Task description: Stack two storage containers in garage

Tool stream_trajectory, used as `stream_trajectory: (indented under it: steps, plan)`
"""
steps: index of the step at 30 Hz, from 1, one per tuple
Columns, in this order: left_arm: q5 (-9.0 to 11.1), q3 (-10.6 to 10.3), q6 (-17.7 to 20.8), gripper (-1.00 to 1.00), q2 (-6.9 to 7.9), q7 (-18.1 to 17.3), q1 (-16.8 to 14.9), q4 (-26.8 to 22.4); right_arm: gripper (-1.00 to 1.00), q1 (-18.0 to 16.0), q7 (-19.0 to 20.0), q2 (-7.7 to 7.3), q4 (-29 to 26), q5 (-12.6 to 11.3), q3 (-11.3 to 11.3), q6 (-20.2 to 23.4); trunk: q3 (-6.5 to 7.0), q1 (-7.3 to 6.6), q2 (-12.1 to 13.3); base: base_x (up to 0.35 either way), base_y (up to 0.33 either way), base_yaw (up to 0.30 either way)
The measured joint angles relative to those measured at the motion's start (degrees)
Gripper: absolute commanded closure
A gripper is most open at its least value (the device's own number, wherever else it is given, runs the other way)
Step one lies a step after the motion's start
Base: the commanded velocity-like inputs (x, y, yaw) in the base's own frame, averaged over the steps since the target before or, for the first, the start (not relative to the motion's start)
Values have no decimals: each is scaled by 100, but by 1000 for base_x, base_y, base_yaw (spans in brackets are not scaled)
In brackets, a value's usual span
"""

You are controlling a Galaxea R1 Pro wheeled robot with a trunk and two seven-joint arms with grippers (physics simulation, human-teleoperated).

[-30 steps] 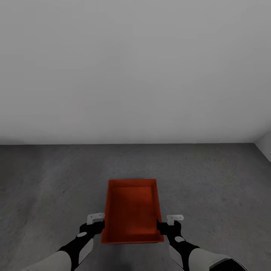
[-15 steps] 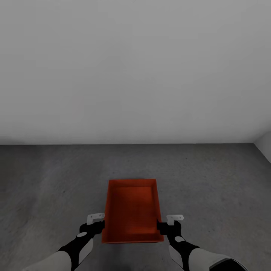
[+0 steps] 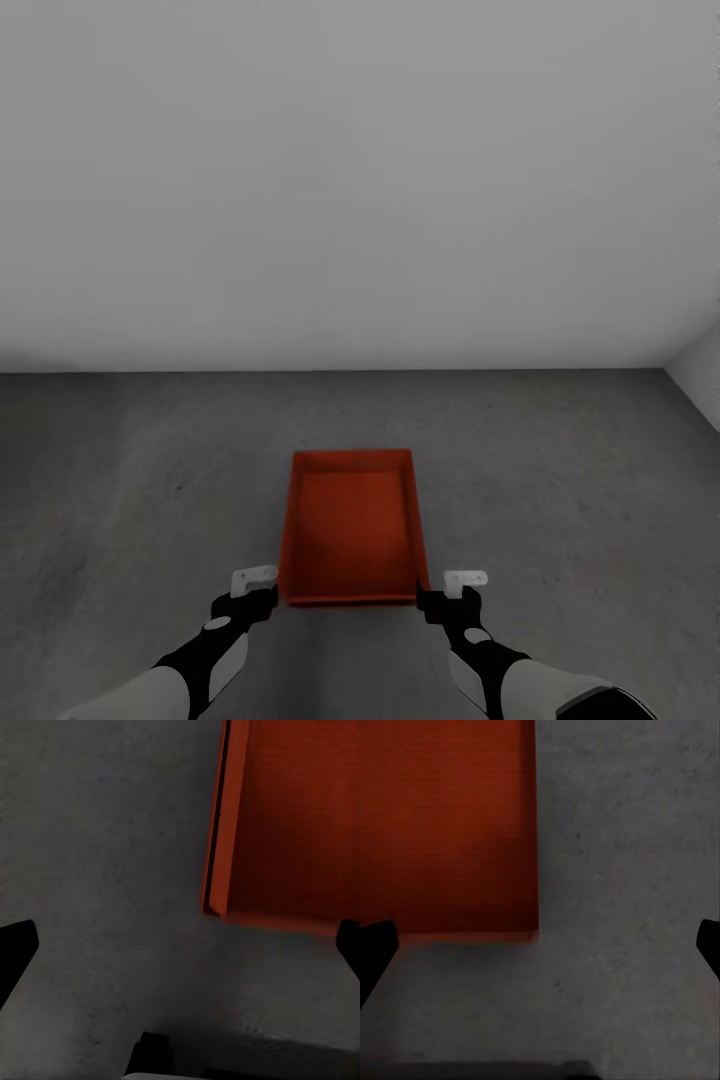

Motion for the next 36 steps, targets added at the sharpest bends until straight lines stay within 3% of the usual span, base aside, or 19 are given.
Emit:
stream_trajectory:
  steps: [36]
  plan:
    - [8, -7, 0, -100, 0, 1, -1, 5, -100, 2, 1, 0, 0, -2, -1, 0, 0, 0, 0, -343, 0, 0]
